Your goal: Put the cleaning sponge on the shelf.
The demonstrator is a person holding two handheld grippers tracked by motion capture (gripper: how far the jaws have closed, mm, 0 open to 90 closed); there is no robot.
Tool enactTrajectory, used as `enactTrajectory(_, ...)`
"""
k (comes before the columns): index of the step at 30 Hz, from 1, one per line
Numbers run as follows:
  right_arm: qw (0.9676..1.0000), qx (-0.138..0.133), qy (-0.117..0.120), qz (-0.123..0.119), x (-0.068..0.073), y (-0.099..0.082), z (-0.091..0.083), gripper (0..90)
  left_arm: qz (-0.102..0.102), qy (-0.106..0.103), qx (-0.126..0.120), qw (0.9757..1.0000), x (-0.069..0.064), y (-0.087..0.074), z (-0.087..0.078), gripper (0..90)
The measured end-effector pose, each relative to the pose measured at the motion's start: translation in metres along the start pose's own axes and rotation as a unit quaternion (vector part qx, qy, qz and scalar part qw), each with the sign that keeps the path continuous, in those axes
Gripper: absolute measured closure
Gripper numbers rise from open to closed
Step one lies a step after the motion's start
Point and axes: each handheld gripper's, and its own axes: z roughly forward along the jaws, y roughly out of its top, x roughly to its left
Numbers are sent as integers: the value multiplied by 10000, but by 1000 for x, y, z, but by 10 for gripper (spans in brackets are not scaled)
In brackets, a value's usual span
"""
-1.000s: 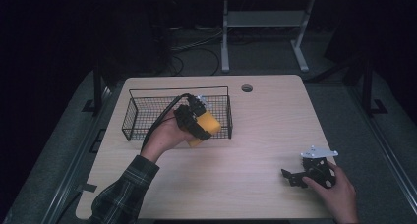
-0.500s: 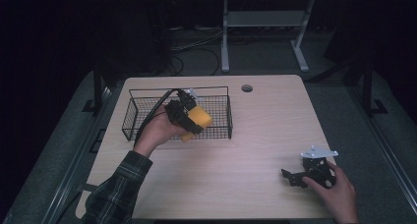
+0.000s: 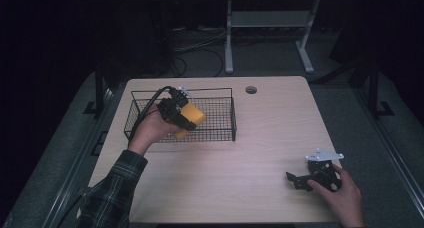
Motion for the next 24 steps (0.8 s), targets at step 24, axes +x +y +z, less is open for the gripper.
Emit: enactTrajectory(24,10000,-3,-2,8,0,0,0,2,-590,458,-145,9971,51,-23,-14,228)
